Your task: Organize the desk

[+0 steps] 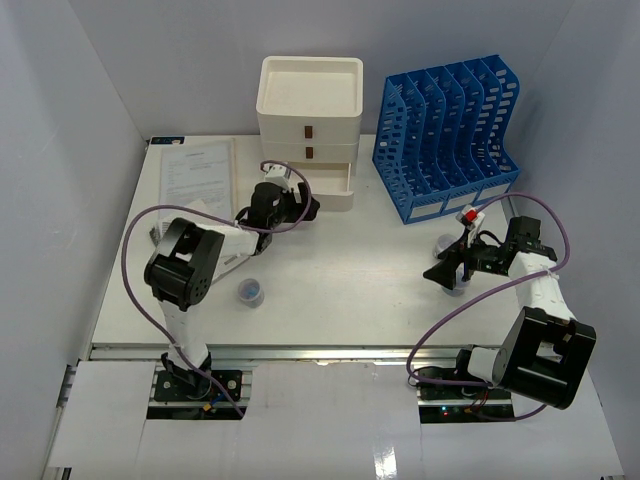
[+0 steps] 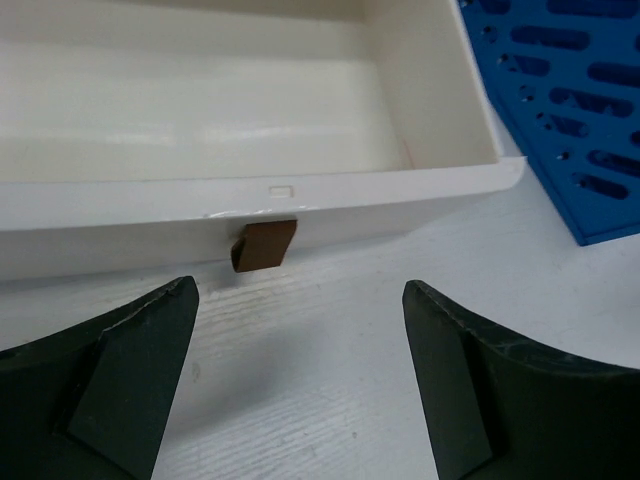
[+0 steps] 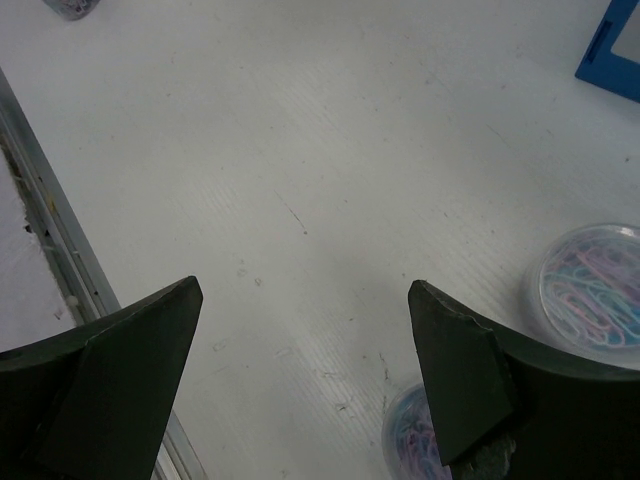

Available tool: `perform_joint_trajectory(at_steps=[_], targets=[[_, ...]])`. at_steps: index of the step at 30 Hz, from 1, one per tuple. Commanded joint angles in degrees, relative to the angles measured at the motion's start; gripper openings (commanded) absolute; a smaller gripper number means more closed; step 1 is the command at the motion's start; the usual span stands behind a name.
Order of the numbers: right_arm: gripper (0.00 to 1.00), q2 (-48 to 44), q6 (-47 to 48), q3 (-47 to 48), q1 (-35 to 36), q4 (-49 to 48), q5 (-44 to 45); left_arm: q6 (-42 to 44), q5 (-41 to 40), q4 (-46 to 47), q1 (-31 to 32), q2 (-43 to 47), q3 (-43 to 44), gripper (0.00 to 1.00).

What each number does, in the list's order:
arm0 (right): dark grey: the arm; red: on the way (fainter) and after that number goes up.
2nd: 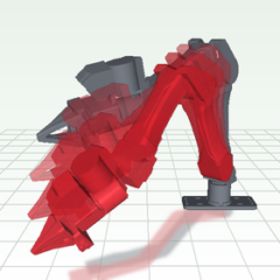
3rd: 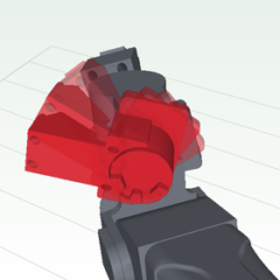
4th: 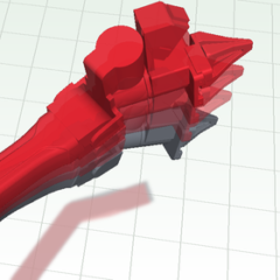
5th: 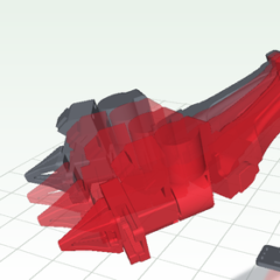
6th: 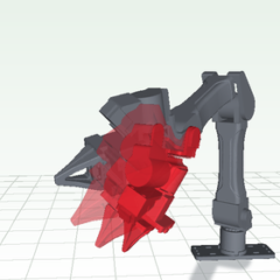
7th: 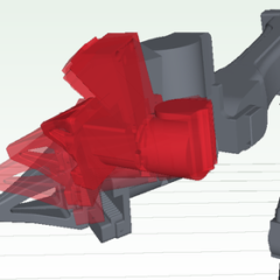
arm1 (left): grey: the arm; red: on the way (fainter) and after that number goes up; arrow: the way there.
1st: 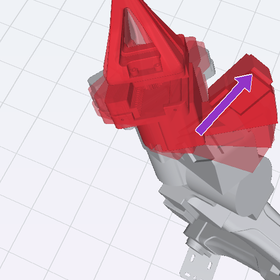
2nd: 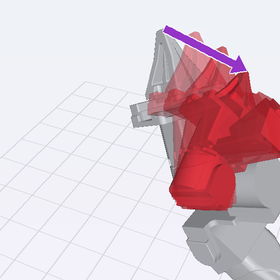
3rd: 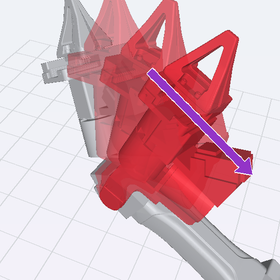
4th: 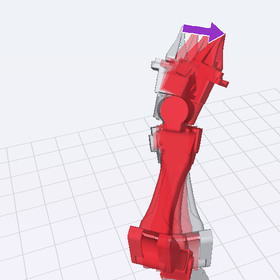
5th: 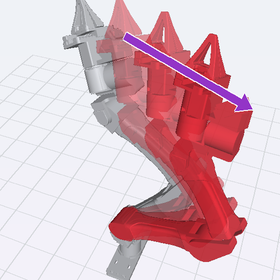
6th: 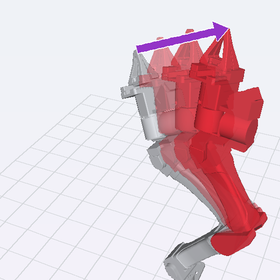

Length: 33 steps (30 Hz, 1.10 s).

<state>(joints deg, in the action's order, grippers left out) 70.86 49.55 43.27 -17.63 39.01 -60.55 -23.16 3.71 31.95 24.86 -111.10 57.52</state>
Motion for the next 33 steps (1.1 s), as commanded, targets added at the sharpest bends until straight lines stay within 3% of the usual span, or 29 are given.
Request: perform_joint_trajectory(at_steps=[1,8,15,25,33], targets=[[0.90,-1.3,-5.2,2.6,-0.3,-2.6,7.5,4.7,4.8,-7.0,-0.1,10.5,2.3,0.96],[0.90,-4.2,-19.1,4.5,4.2,-11.9,34.5,11.4,8.7,-18.2,-0.2,25.8,-0.3,0.98],[0.90,-2.7,-32.4,3.7,15.2,-22.6,58.4,8.6,3.9,-43.1,-0.8,41.7,-1.8,0.98],[0.90,6.9,-36.3,8.1,16.7,-24.3,61.4,11.1,0.0,-49.6,-0.8,67.6,-18.4,0.98],[0.90,11.5,-34.0,8.3,16.7,-25.4,53.0,10.9,-2.4,-51.3,-0.8,73.8,-22.3,0.98]])
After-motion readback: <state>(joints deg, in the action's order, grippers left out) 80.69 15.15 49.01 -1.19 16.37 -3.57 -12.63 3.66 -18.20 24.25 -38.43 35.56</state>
